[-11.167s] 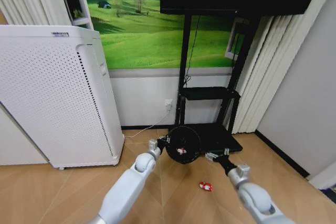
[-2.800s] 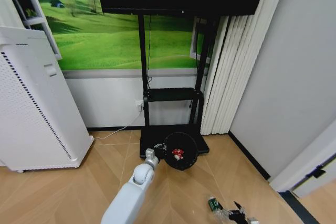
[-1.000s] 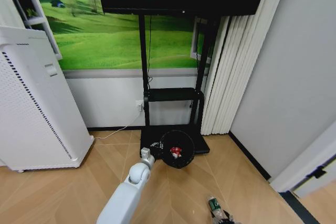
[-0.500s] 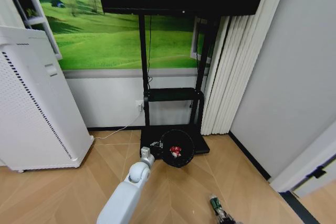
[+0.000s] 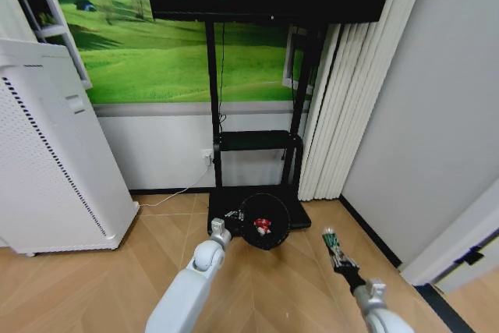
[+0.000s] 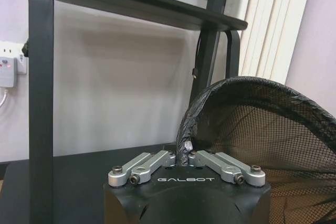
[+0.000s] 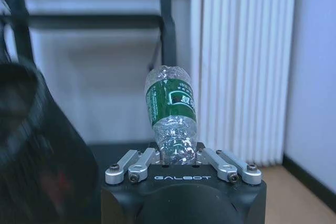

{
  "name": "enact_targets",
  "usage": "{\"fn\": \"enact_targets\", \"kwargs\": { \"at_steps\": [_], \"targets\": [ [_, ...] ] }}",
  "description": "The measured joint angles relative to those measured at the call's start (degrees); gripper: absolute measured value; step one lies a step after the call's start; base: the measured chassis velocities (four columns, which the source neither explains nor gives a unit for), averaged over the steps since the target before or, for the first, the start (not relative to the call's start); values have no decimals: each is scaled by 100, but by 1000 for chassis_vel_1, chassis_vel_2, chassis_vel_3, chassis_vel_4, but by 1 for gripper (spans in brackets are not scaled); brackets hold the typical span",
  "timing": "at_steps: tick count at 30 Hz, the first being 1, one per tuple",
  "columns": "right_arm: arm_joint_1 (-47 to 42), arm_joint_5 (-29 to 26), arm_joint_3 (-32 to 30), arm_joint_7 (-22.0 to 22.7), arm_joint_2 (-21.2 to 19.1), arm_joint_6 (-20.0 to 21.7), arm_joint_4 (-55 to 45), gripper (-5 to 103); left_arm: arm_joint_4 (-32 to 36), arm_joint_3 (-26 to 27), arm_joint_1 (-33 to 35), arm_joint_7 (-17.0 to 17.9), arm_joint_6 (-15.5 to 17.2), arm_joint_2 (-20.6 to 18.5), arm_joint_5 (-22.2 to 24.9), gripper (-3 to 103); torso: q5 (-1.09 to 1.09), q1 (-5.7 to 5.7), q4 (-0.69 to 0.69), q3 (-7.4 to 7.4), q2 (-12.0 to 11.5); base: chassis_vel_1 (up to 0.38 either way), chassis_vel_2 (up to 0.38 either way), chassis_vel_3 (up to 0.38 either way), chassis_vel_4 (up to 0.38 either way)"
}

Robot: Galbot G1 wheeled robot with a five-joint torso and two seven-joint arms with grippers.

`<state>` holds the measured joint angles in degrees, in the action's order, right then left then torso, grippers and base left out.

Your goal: Pick up the trash bin and place the garbage on the floor into it.

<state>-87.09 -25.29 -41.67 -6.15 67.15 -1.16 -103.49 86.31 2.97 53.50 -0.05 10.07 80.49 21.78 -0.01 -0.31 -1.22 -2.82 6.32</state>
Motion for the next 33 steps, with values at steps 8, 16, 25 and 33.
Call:
{"fn": "enact_targets", "kwargs": {
  "at_steps": [8, 16, 25, 33],
  "targets": [
    [-122, 133, 271, -114, -18, 238, -1079, 25, -120, -140, 50, 11, -4, 165, -162, 5, 1, 0, -1, 0, 0, 0, 0, 0, 0],
    [21, 377, 601, -266, -98, 284, -1161, 25, -241, -341, 33, 55, -22, 337, -251, 5, 1, 0, -1, 0, 0, 0, 0, 0, 0],
    [13, 836, 918, -352, -330, 225, -1058, 22, -447, -409, -14, 45, -69, 570, -437, 5, 2, 0, -2, 0, 0, 0, 0, 0, 0],
    [-21, 1020, 1029, -376, -403, 44, -917, 52, -456, -411, 16, 54, -77, 627, -543, 5, 1, 0, -1, 0, 0, 0, 0, 0, 0]
  ]
}}
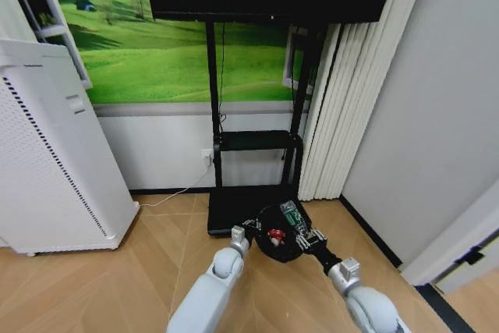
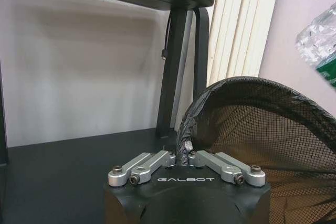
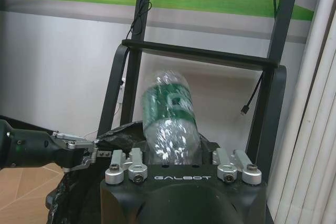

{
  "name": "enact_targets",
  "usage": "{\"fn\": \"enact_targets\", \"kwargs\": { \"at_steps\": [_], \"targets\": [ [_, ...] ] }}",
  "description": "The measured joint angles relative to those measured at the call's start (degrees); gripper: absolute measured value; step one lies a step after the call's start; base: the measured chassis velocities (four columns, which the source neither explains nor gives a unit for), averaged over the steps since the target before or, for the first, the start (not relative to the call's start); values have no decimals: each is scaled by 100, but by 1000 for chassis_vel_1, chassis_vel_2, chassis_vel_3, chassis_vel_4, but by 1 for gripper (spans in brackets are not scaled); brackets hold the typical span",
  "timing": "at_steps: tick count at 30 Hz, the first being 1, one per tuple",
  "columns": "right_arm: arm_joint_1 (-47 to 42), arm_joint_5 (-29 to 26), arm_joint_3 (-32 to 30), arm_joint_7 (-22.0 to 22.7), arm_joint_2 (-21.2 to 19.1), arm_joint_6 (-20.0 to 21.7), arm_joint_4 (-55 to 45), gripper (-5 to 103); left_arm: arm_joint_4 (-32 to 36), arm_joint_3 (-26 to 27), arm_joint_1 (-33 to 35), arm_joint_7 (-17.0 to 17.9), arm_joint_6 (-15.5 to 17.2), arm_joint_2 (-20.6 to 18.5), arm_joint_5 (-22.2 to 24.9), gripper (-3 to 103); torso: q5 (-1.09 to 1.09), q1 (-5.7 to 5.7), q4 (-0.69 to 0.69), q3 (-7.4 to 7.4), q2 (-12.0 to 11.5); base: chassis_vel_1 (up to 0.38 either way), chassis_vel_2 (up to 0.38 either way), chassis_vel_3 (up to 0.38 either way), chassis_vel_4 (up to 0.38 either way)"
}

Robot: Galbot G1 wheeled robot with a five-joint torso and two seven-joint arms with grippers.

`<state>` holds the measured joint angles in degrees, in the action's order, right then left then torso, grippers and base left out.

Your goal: Pick up the trash bin and place the garbage on the floor into it.

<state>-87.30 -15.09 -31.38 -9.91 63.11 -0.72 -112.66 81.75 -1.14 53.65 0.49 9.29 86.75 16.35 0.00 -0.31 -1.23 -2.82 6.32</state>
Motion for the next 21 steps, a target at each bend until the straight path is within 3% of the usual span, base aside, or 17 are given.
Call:
{"fn": "enact_targets", "kwargs": {
  "at_steps": [1, 2, 8, 10, 17, 21],
  "targets": [
    [0, 0, 0, 0, 0, 0, 0, 52, 0, 0, 0, 0, 0, 0, 0, 5, 0, 0, 0, 0, 0, 0, 0, 0, 0],
    [1, 0, -3, -2, -5, -12, -4, 63, 17, -4, 14, 9, 0, 0, -8, 5, 0, 0, 0, 0, 0, 0, 0, 0, 0],
    [-16, 0, -23, -3, 3, -21, -60, 79, 47, -9, 29, 17, 0, -6, -27, 5, 0, 0, 0, 0, 0, 0, 0, 0, 0],
    [-40, 2, -41, -2, 12, -27, -93, 95, 76, -20, 23, 25, 0, -11, -27, 5, 0, 0, 0, 0, 0, 0, 0, 0, 0],
    [-66, -124, -191, 140, 75, -34, -259, 100, 130, -4, 29, 53, -1, -36, -17, 5, 0, 0, 0, 0, 0, 0, 0, 0, 0],
    [-104, -400, -385, 490, 208, -6, -488, 100, 206, 101, 85, 79, -1, -147, -23, 5, -2, 0, 0, 0, 0, 0, 0, 0, 0]
  ]
}}
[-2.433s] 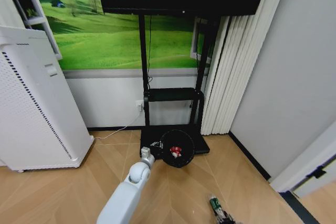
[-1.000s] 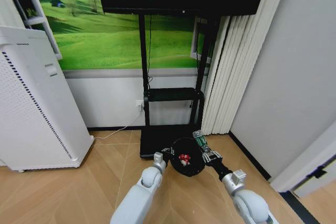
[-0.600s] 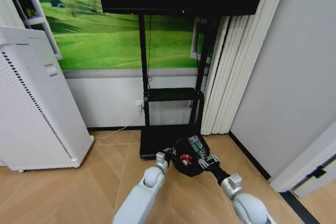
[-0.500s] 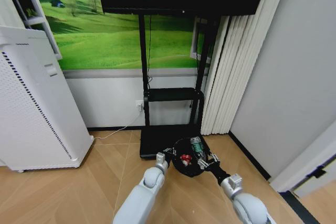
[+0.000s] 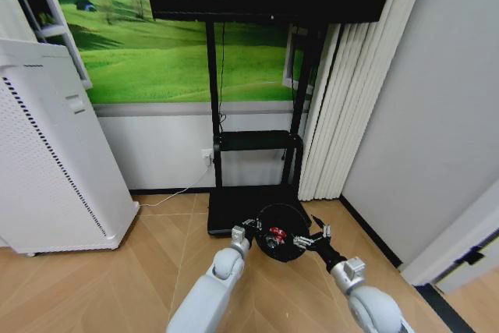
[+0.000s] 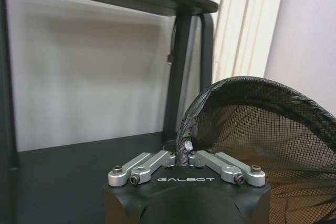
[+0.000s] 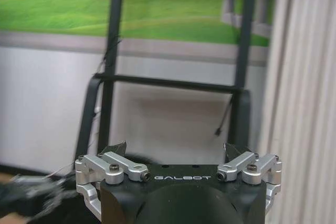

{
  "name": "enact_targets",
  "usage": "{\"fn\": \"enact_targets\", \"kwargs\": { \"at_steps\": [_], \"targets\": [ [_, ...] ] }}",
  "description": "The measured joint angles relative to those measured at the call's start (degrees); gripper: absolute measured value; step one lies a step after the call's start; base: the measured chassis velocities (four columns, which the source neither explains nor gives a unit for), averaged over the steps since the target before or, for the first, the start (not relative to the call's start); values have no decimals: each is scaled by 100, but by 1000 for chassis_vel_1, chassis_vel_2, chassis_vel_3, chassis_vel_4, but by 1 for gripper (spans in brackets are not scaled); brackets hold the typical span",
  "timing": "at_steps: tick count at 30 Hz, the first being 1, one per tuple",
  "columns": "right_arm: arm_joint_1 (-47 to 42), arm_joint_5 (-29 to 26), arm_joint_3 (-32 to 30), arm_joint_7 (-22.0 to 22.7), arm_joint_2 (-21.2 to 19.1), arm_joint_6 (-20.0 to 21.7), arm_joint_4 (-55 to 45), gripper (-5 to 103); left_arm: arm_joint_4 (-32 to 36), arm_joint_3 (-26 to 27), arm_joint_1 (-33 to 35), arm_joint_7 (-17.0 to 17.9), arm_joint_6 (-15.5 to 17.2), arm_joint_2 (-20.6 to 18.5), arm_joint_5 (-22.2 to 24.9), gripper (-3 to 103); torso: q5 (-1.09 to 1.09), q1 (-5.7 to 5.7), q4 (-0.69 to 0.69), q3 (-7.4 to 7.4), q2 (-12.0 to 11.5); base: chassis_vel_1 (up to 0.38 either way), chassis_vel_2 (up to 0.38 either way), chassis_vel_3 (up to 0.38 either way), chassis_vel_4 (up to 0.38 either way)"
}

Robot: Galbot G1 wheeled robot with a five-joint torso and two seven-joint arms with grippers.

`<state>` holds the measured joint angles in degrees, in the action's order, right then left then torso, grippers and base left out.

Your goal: Pick up the trash bin and place the garbage on the floor into it.

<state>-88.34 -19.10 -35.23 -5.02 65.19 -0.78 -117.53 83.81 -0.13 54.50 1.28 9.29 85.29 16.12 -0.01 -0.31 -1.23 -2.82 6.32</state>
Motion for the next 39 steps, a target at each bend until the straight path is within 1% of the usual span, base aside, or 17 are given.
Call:
{"fn": "enact_targets", "kwargs": {
  "at_steps": [2, 3, 6, 7, 8, 9, 11, 12, 14, 16, 19, 25, 28, 30, 32, 34, 39],
  "targets": [
    [-17, -29, -80, 244, 105, -26, -11, 100, 67, 96, 22, 9, 0, -97, -2, 5, 0, 0, 1, 0, 0, 0, 0, 0, 0],
    [-17, -29, -80, 244, 105, -26, -11, 100, 67, 96, 22, 9, 0, -97, -2, 5, 0, 0, 1, 0, 0, 0, 0, 0, 0],
    [-99, -105, -169, 594, 308, -74, 203, 100, 346, 384, 119, 15, 5, -374, 2, 5, 0, 0, 0, 0, 0, 0, 0, 0, 0],
    [-99, -105, -169, 594, 308, -74, 203, 100, 346, 384, 119, 15, 5, -374, 2, 5, 0, 0, 0, 0, 0, 0, 0, 0, 0],
    [-132, -105, -174, 669, 362, -88, 309, 100, 489, 477, 200, 12, 22, -493, 3, 5, 0, 0, 0, 0, 0, 0, 0, 0, 0],
    [-132, -105, -174, 669, 362, -88, 309, 100, 489, 477, 200, 12, 22, -493, 3, 5, 0, 0, 0, 0, 0, 0, 0, 0, 0],
    [-188, -137, -165, 793, 503, -89, 540, 100, 752, 644, 411, 19, 64, -689, -1, 5, -1, 0, 0, 0, 0, 0, 0, 0, 0],
    [-188, -137, -165, 793, 503, -89, 540, 100, 752, 644, 411, 19, 64, -689, -1, 5, -1, 0, 0, 0, 0, 0, 0, 0, 0],
    [-172, -174, -150, 860, 696, -34, 891, 100, 1090, 842, 726, 19, 81, -860, -139, 5, 0, 0, 2, 0, 0, 0, 0, 0, 0],
    [-146, -200, -146, 867, 737, -16, 988, 100, 1193, 897, 815, 23, 86, -878, -166, 5, 0, 0, 1, 0, 0, 0, 0, 0, 0],
    [-44, -229, -139, 866, 792, 18, 1249, 100, 1554, 1167, 1160, 45, 94, -884, -330, 5, 0, 0, -2, 0, 0, 0, 0, 0, 0],
    [39, -248, -139, 853, 789, 34, 1402, 100, 1890, 1558, 1588, 21, 47, -931, -555, 5, 1, 1, 1, 0, 0, 0, 0, 0, 0],
    [54, -251, -139, 847, 784, 36, 1429, 100, 1958, 1642, 1674, 1, 37, -948, -582, 5, 0, 0, 2, 0, 0, 0, 0, 0, 0],
    [82, -259, -145, 822, 757, 36, 1508, 100, 2281, 2017, 2088, -62, 5, -983, -655, 5, 1, 0, 2, 0, 0, 0, 0, 0, 0],
    [74, -263, -145, 816, 753, 36, 1509, 100, 2322, 2067, 2153, -64, 3, -977, -655, 5, 1, 0, 2, 0, 0, 0, 0, 0, 0],
    [16, -260, -146, 794, 751, 40, 1501, 100, 2522, 2238, 2399, -71, 2, -951, -649, 5, 1, 0, 0, 0, 0, 0, 0, 0, 0],
    [-20, -246, -150, 786, 751, 18, 1485, 100, 2555, 2330, 2447, -78, 2, -927, -625, 5, 0, 0, 0, 0, 0, 16, -36, -43, 34]
  ]
}}
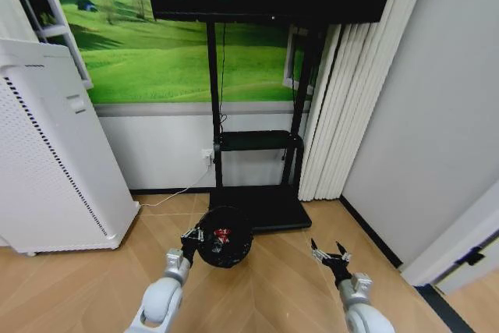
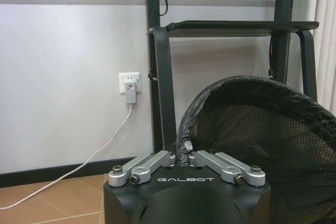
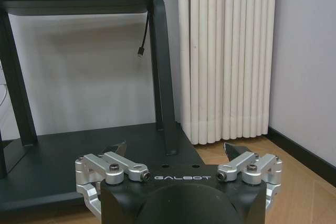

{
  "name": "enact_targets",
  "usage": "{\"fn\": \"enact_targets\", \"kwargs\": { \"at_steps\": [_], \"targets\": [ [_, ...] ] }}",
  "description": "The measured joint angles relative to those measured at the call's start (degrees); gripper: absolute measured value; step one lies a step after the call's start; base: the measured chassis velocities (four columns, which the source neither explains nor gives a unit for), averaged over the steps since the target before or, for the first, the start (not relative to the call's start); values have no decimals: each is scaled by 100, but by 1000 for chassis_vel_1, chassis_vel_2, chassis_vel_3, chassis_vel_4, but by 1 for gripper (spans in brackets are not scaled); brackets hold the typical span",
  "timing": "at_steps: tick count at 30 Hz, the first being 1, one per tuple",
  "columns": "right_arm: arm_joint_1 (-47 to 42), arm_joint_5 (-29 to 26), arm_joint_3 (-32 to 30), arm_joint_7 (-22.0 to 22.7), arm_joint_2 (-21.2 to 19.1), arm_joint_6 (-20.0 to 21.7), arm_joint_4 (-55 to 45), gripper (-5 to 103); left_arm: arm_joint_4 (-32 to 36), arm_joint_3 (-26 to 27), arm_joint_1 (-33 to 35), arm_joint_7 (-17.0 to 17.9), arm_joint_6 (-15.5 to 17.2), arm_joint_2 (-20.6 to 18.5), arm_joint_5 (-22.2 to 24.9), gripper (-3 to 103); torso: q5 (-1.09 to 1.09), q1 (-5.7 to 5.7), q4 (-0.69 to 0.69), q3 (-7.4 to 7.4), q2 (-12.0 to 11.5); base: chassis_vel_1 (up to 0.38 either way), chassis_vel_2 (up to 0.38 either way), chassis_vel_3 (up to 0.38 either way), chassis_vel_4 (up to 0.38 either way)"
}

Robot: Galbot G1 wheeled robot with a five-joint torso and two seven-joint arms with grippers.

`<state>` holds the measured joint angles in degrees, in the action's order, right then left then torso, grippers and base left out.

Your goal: Pick up the trash bin and place the garbage on the floor into it.

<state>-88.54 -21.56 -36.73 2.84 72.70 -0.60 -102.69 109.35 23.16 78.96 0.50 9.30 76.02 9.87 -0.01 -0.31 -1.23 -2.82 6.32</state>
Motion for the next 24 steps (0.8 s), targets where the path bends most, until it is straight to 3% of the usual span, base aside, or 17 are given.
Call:
{"fn": "enact_targets", "kwargs": {
  "at_steps": [13, 24],
  "targets": [
    [-312, 114, -78, -66, -29, -239, -87, 100, -226, -20, -306, 24, -5, 16, 87, 5, 3, 0, -1, 0, 0, 171, -177, -184, 172],
    [-410, 301, -216, -318, -33, -202, -91, 100, -381, -61, -561, 55, -6, -12, 180, 5, 1, 0, 0, 0, 0, 330, -297, -345, 290]
  ]
}}
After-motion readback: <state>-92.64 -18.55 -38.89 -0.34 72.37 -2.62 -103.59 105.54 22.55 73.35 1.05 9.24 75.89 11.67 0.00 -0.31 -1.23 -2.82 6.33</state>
